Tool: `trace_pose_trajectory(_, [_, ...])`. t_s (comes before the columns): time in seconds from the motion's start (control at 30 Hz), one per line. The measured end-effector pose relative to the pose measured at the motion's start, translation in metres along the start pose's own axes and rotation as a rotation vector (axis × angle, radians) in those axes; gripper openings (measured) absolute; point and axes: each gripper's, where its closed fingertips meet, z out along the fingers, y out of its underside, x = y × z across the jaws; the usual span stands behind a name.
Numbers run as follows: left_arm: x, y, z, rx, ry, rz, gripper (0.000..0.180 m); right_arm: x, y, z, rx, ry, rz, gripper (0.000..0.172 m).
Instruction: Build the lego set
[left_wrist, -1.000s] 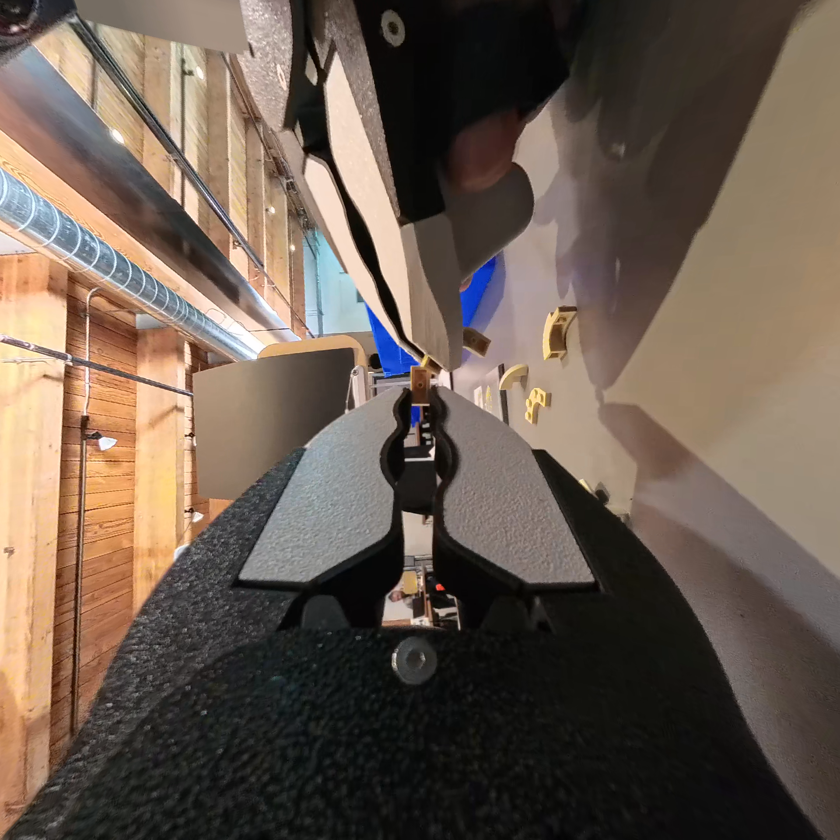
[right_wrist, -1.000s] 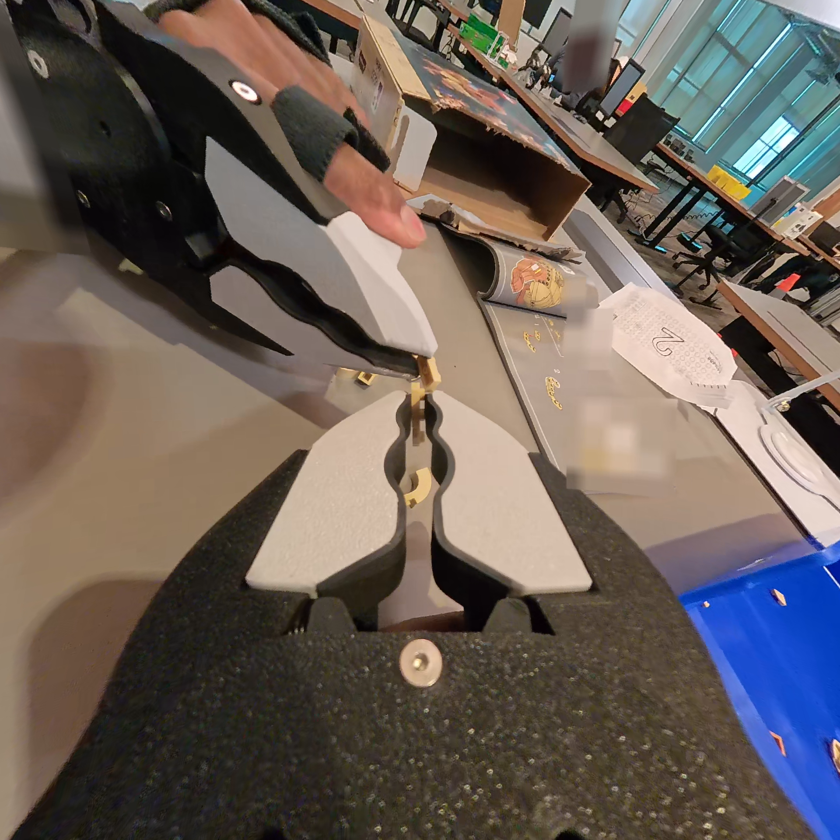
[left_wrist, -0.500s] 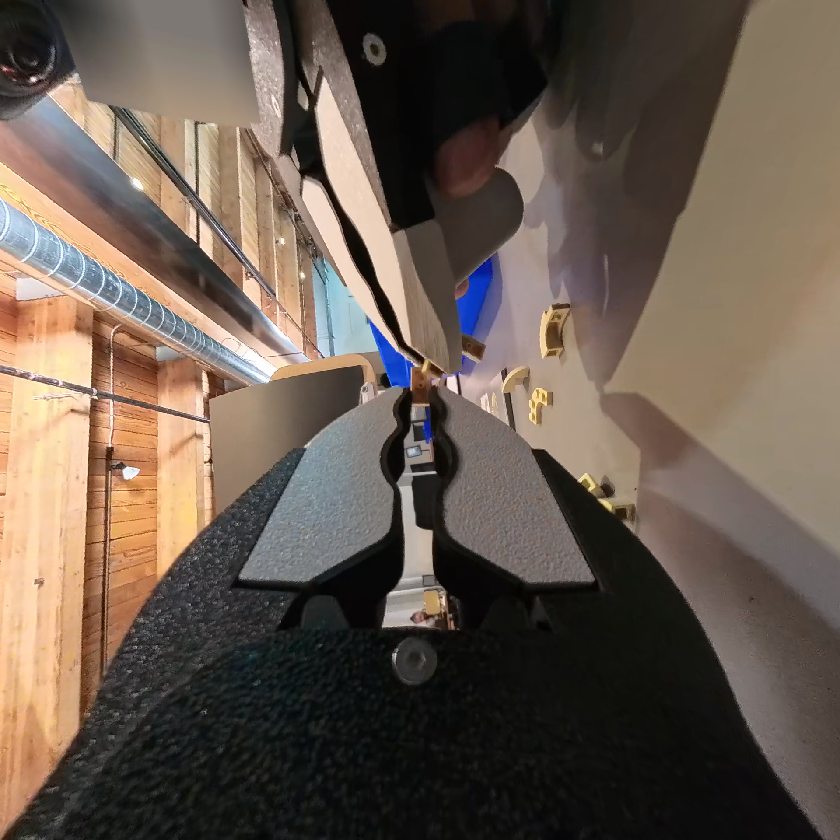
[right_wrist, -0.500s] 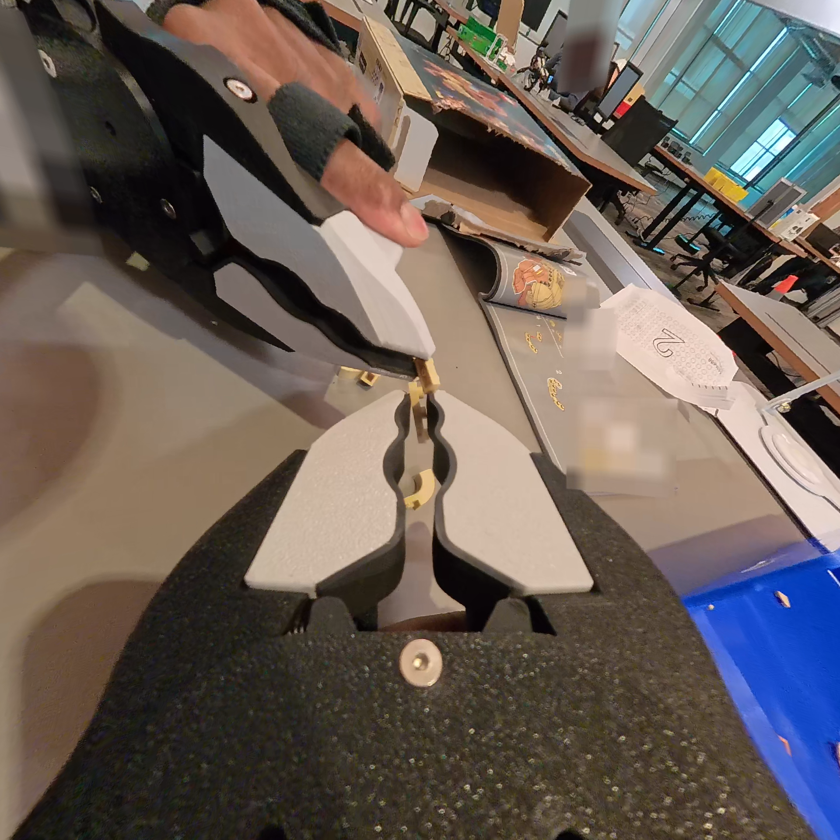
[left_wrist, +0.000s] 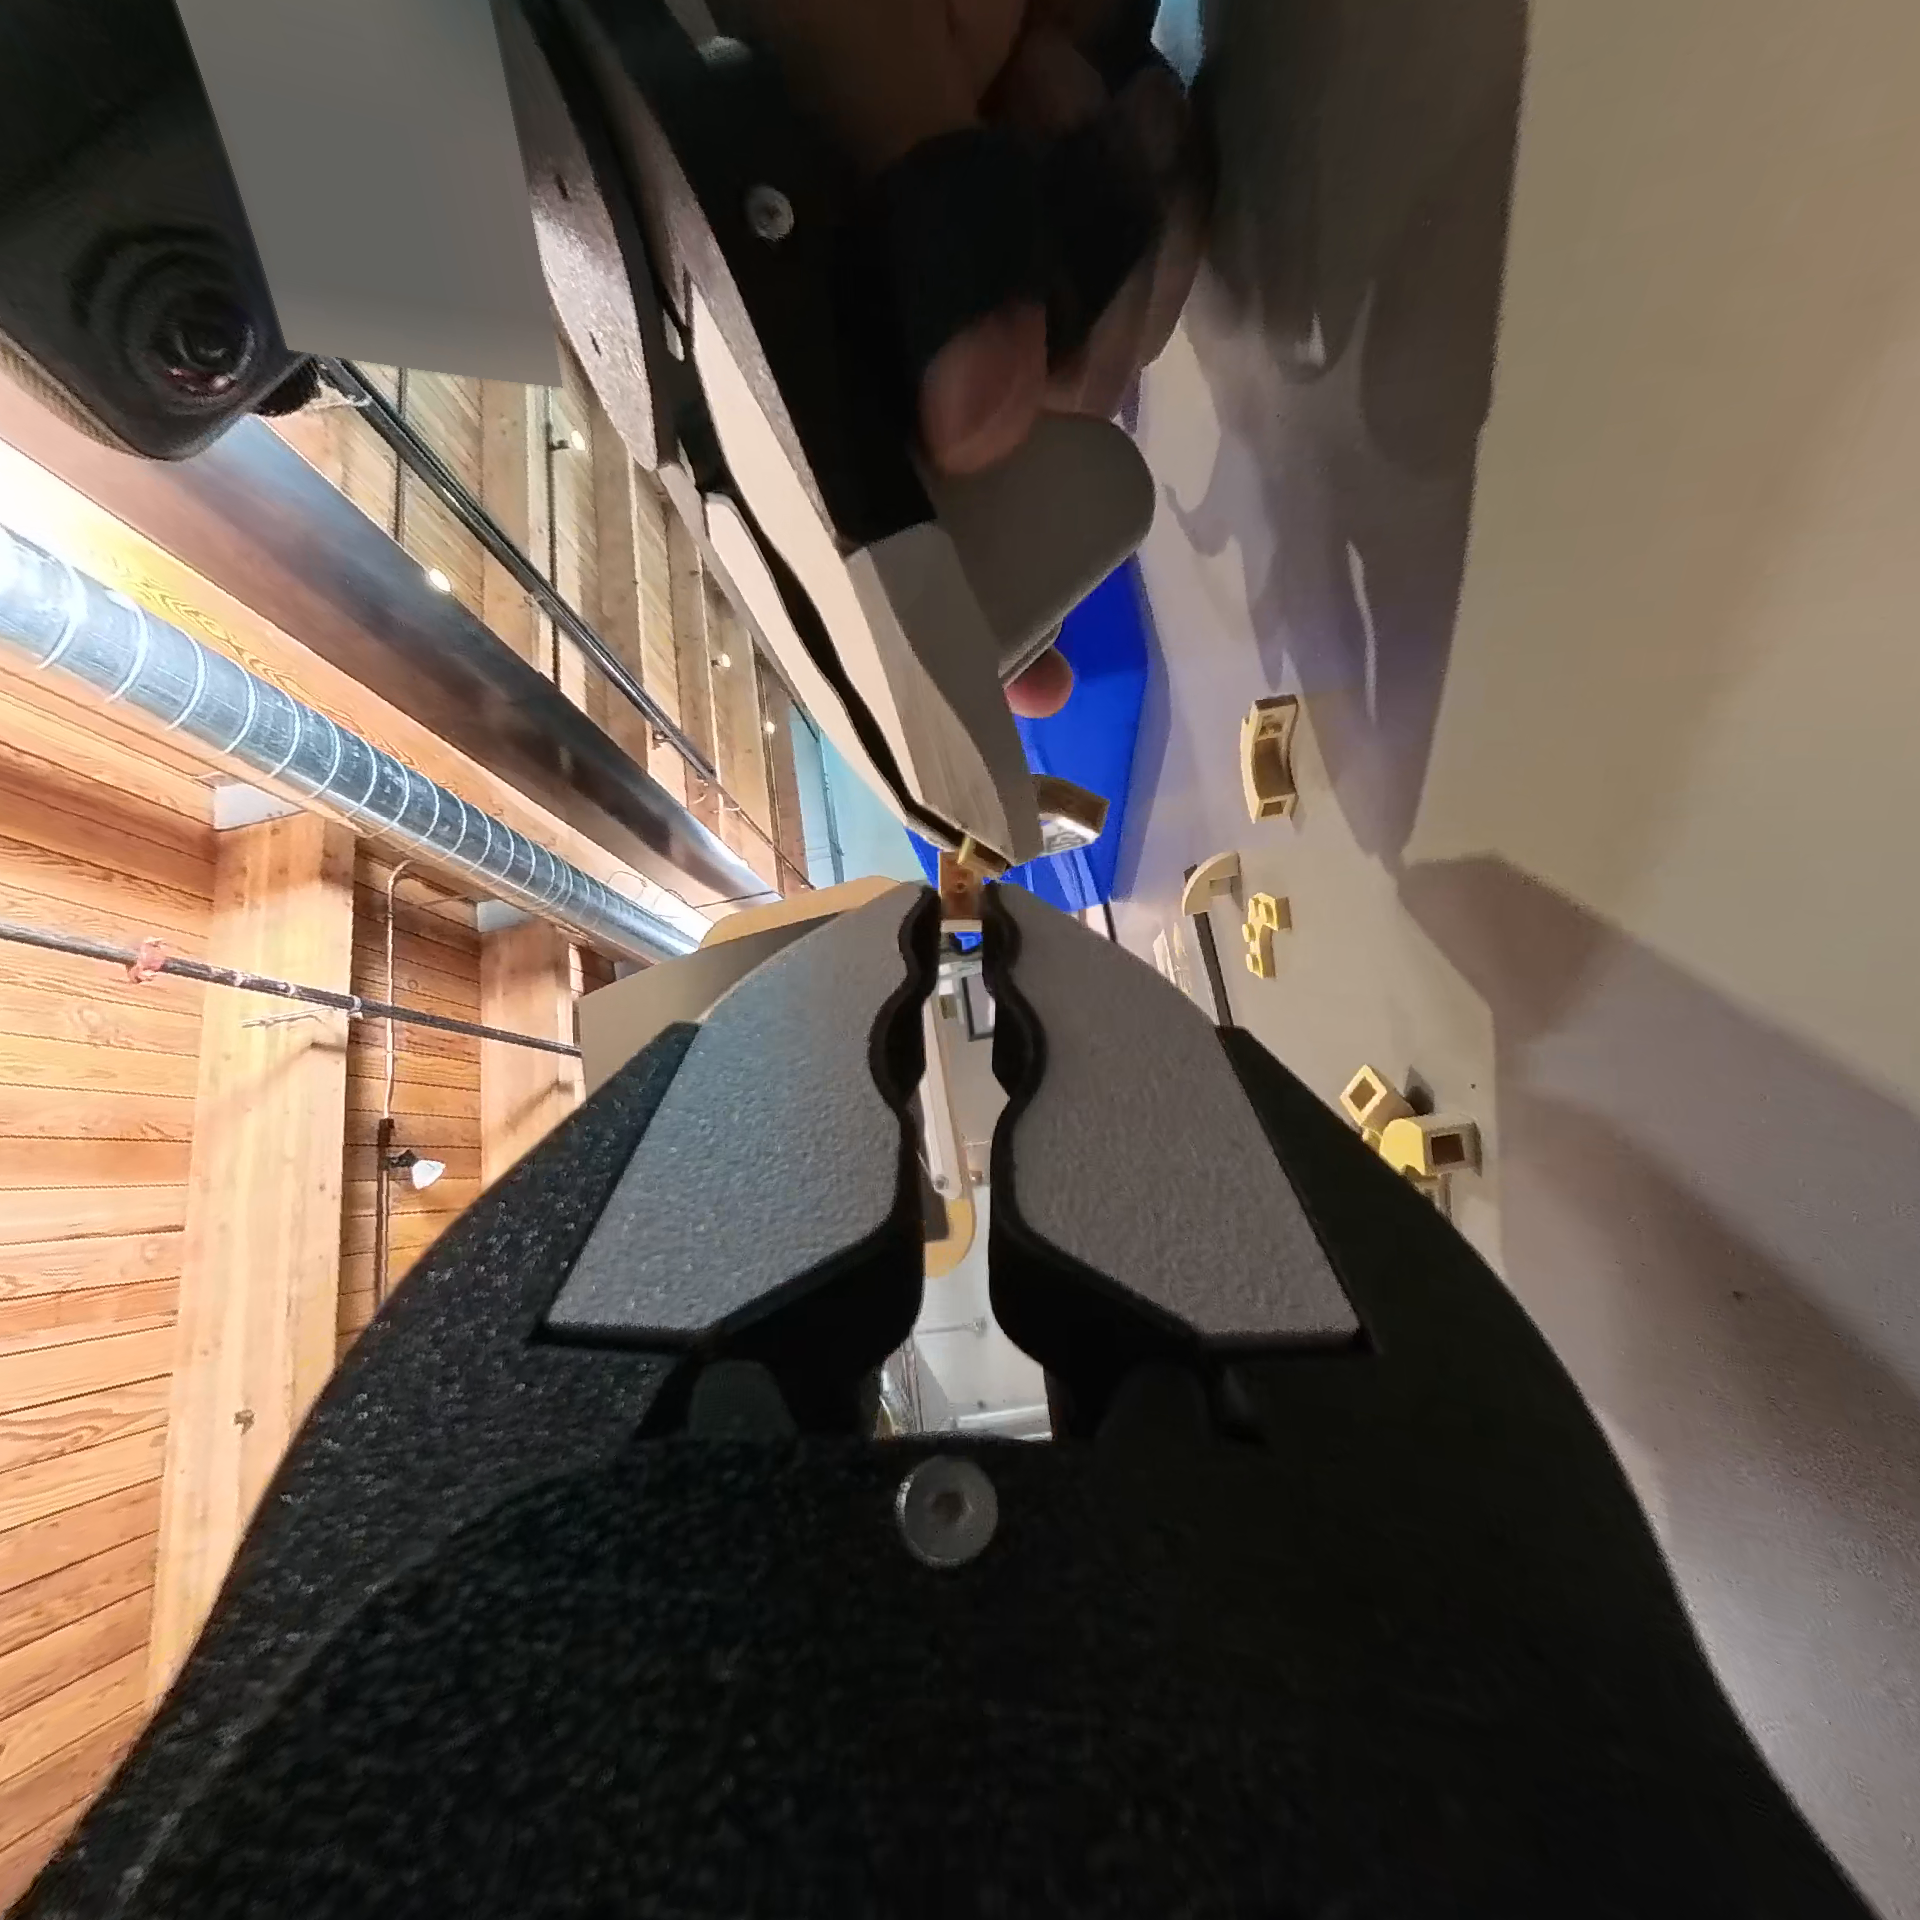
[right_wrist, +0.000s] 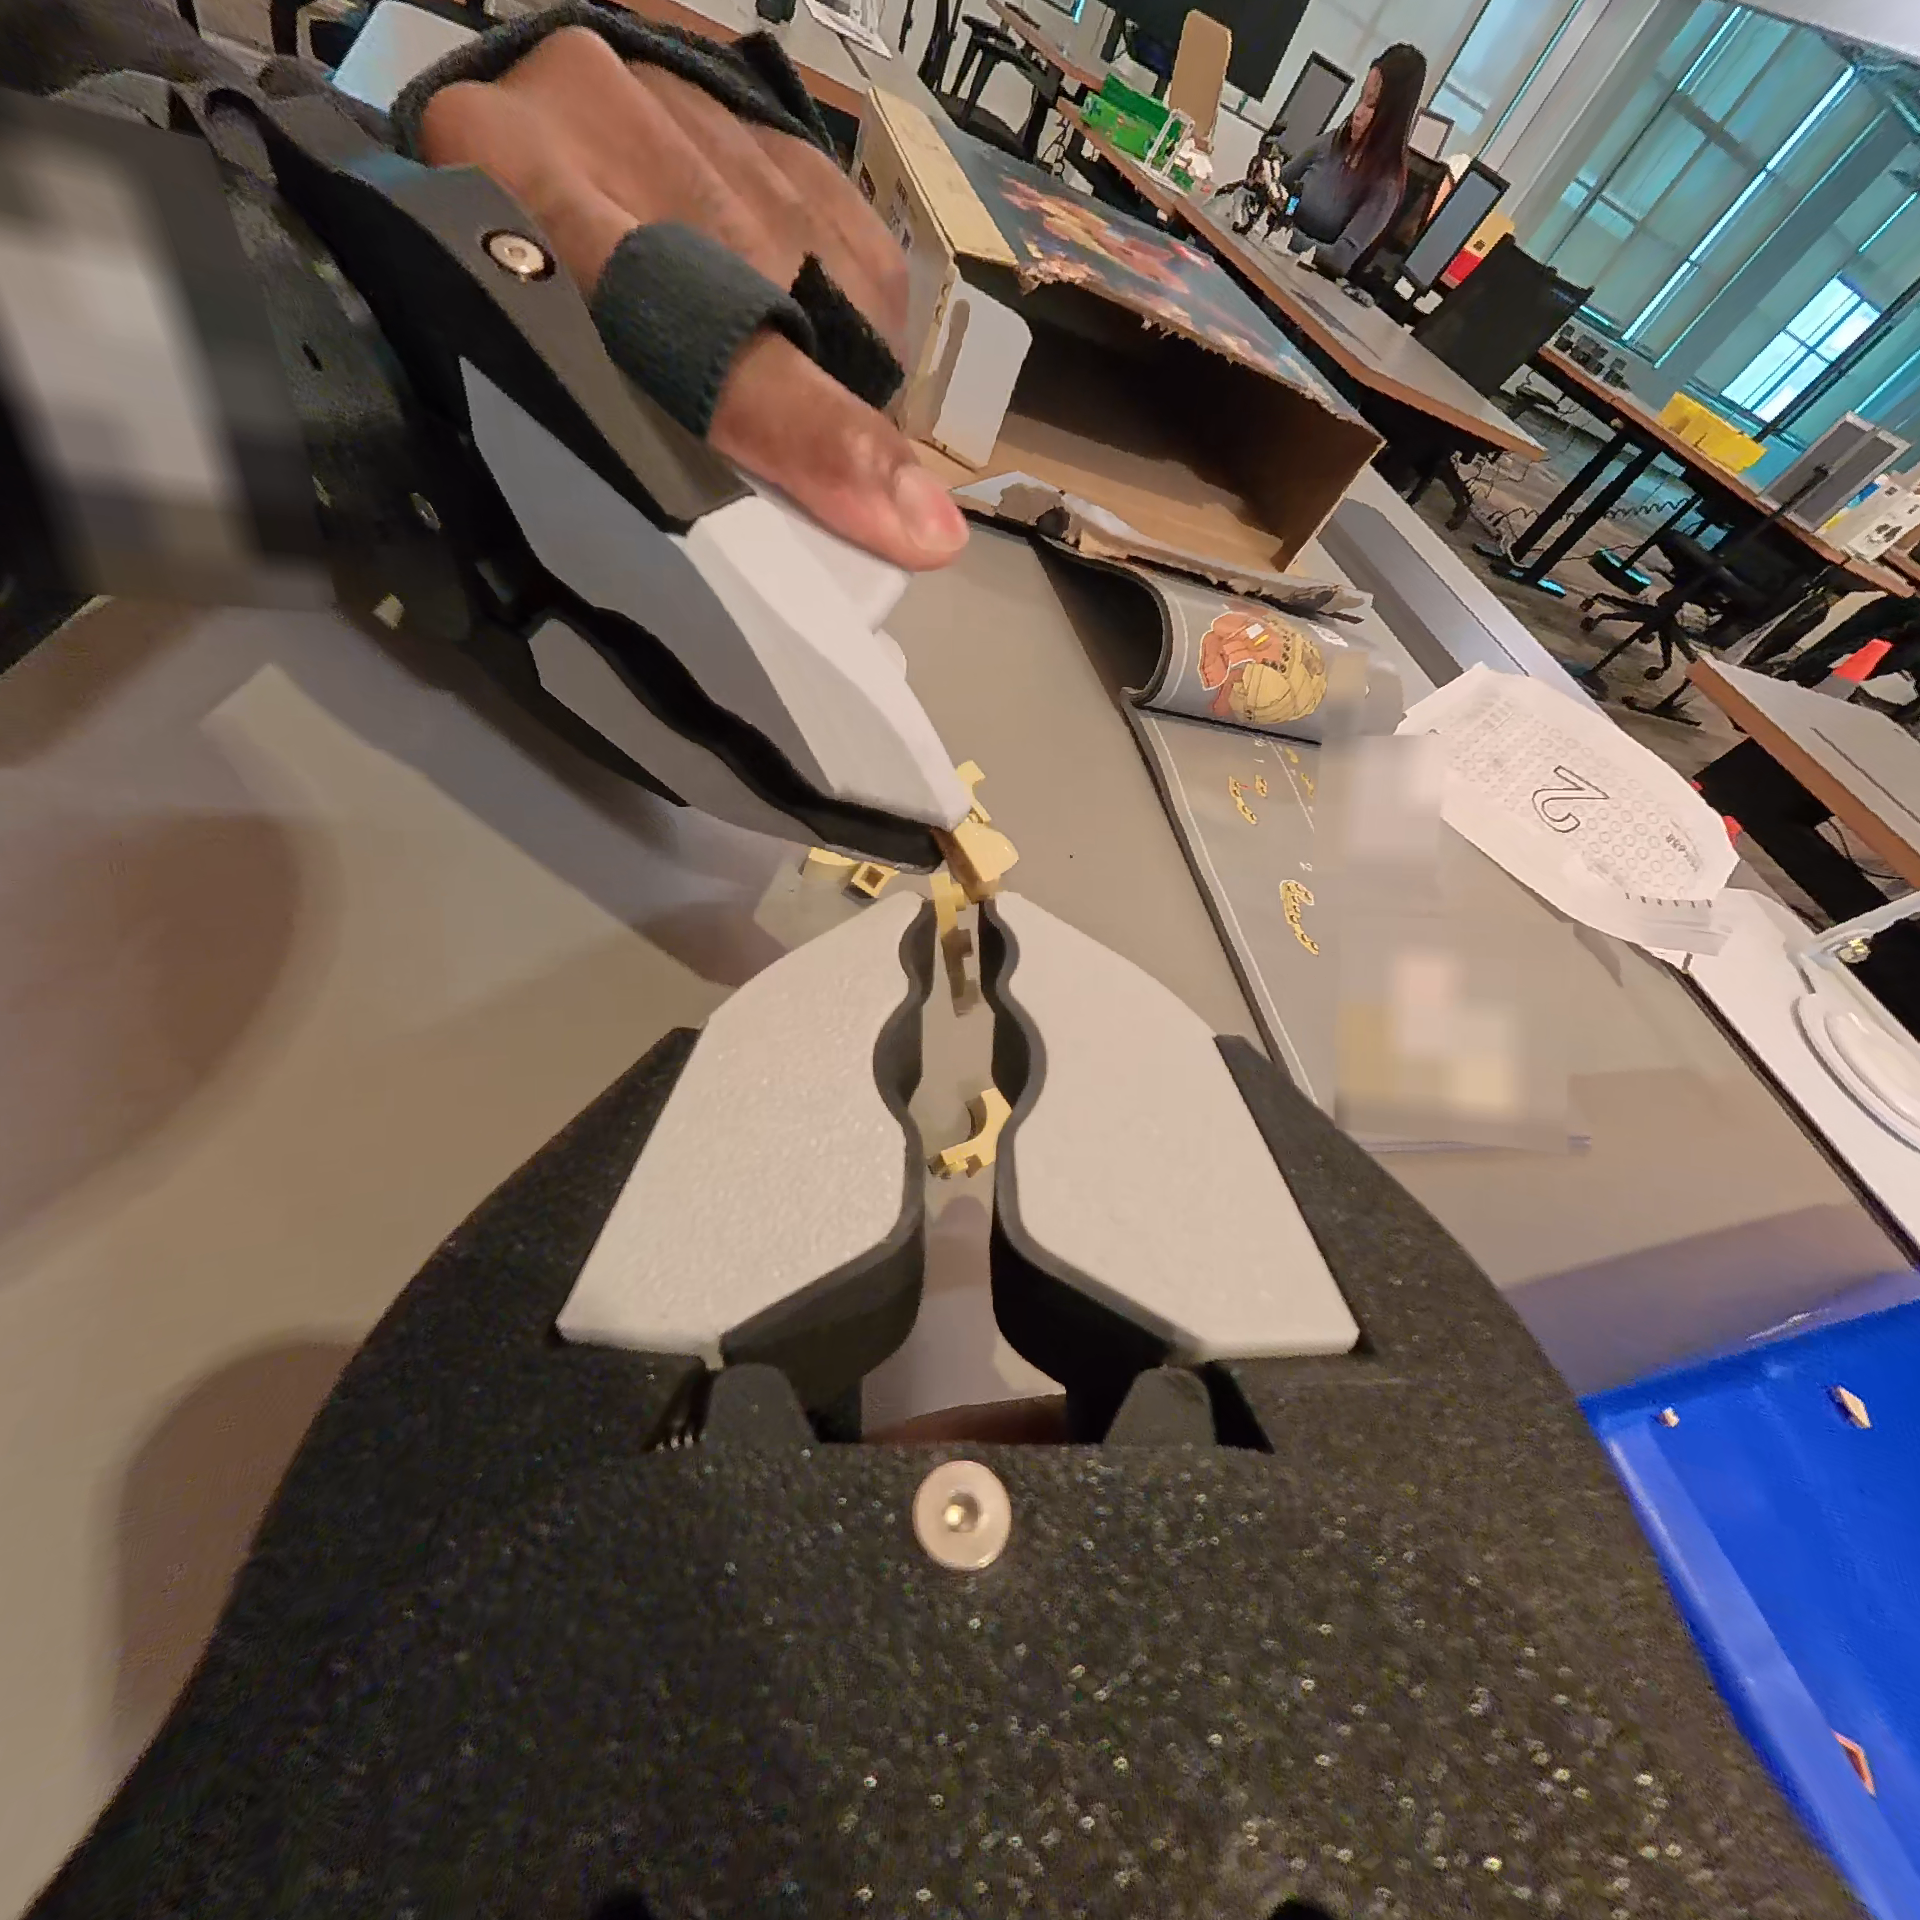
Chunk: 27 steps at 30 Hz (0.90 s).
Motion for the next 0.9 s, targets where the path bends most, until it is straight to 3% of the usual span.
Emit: trace_pose_trajectory(0.9, [0.007, -0.007, -0.009, 0.184, 0.088, -0.013, 0.007, -0.012, 0.003, 0.003, -0.024, 0.022, -0.167, 0.005])
